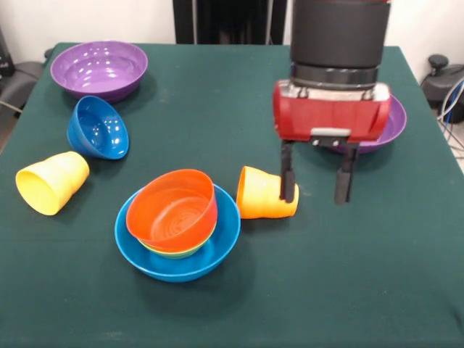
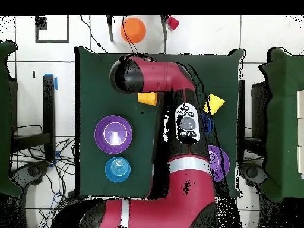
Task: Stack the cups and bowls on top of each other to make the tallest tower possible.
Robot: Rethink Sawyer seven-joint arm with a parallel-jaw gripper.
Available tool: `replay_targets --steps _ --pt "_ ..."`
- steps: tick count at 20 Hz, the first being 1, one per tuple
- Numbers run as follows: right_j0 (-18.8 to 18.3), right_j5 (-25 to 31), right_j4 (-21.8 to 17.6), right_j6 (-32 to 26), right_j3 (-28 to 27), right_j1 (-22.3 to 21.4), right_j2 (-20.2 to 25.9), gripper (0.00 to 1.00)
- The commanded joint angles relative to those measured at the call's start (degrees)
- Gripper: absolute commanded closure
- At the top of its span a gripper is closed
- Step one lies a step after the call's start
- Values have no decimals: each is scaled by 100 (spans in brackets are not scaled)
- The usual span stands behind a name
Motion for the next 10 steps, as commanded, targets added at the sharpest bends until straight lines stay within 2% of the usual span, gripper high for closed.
replay_targets --steps 1,6,7,10 --pt "357 176 -205 571 568 -89 -77 0" --pt "309 362 -143 374 655 -127 -38 0" --pt "214 445 -119 202 769 -227 64 0" --pt "136 436 -50 246 1111 -437 58 0"
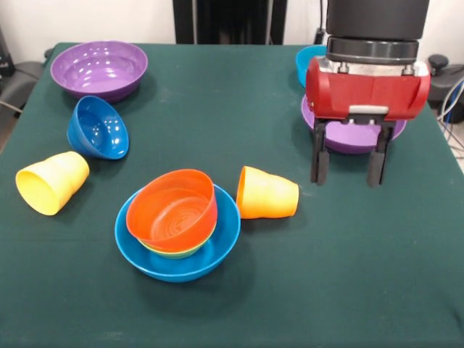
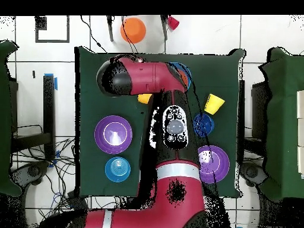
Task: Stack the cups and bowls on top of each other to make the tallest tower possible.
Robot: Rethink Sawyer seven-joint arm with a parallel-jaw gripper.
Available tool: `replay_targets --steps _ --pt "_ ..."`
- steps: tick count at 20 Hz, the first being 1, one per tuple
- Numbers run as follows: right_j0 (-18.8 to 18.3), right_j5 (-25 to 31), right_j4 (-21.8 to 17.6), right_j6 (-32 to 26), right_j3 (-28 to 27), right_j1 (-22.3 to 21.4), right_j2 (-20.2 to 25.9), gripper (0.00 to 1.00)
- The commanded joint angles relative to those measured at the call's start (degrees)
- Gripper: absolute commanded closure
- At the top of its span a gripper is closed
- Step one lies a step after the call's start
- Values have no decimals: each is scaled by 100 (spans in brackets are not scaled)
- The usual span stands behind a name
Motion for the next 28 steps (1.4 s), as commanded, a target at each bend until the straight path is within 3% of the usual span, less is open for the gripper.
replay_targets --steps 1,4,5,11,15,20,24,28 --pt "-95 479 -177 119 968 -248 113 0" --pt "-5 465 -366 38 979 -264 -70 0" --pt "-154 473 -415 -286 995 -239 112 0" --pt "-522 367 -238 -256 1236 -225 348 0" --pt "-592 377 -432 -456 1220 -233 316 0" --pt "-1053 540 -224 -776 1523 -420 846 0" --pt "-1060 690 -497 -907 1479 -484 692 0" --pt "-1223 682 -413 -626 1693 -435 682 0"
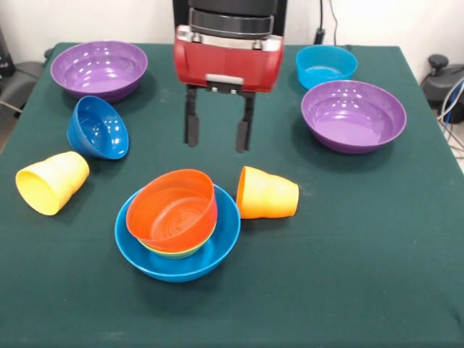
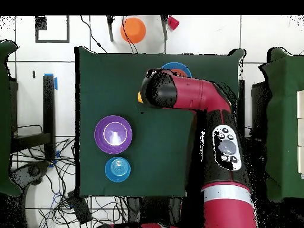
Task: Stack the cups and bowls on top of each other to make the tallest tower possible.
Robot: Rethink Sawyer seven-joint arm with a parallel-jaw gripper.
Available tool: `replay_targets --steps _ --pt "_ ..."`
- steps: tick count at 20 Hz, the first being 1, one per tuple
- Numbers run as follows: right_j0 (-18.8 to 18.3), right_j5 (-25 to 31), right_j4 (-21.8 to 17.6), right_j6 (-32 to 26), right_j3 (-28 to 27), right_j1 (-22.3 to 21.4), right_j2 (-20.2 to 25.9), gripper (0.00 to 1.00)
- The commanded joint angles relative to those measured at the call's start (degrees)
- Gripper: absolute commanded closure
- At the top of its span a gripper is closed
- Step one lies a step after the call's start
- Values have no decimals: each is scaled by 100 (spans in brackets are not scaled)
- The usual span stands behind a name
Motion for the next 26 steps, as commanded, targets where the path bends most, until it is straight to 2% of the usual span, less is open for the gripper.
replay_targets --steps 1,4,6,8,11,13,18,22,26 --pt "-83 713 -310 -558 683 84 520 0" --pt "95 777 -355 -346 657 61 324 0" --pt "400 825 -491 -102 536 53 0 0" --pt "512 845 -516 -19 517 36 -114 0" --pt "740 1105 -282 351 683 -97 -310 0" --pt "865 1155 -310 303 729 -173 -404 0" --pt "908 1195 -222 240 871 -285 -475 0" --pt "1063 1061 -150 458 923 -248 -537 0" --pt "1112 950 -9 506 1033 -212 -411 0"
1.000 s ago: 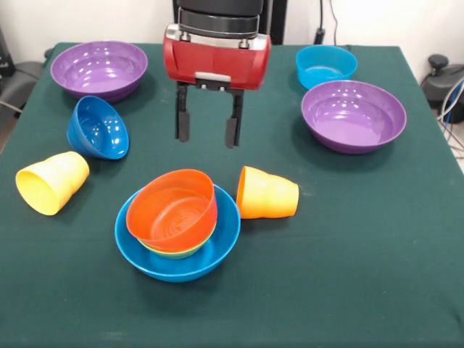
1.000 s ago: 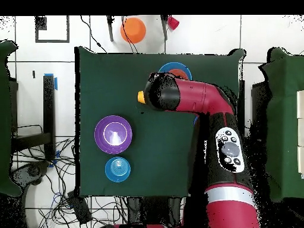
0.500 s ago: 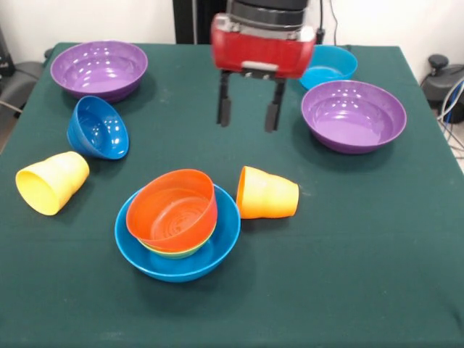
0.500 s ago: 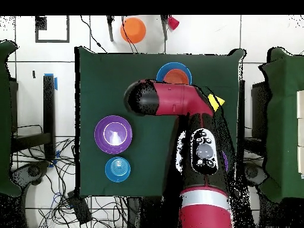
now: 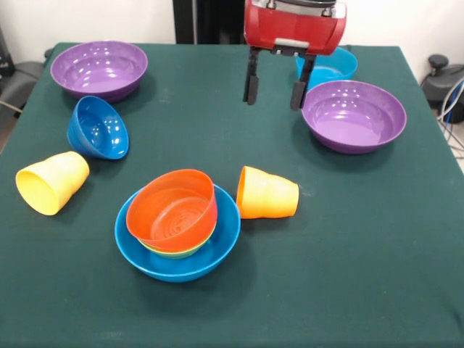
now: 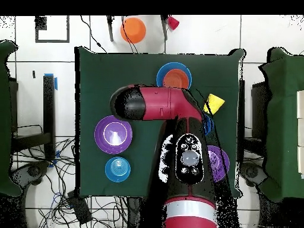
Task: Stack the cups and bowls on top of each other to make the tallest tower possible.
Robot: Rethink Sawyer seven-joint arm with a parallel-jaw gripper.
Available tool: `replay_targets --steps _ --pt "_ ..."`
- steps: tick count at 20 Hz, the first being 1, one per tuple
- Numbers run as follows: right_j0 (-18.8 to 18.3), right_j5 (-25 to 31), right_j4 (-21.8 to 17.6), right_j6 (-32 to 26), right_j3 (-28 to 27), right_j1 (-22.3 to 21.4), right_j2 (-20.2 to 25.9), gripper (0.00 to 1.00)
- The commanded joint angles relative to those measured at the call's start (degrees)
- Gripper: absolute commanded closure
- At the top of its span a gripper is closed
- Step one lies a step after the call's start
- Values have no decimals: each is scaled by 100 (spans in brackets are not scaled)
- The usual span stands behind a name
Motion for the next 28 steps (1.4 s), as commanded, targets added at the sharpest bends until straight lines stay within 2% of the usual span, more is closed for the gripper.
replay_targets --steps 1,3,8,11,16,22,26,28 --pt "180 448 44 629 605 138 144 0" --pt "235 552 106 737 583 151 93 0" --pt "105 456 290 723 655 228 201 0" --pt "-4 186 340 606 803 275 324 0" --pt "-137 -444 706 831 1284 299 644 0" --pt "212 -768 679 1096 1341 449 310 0" --pt "74 -881 921 1113 1513 434 447 0" --pt "163 -841 726 927 1476 424 297 0"
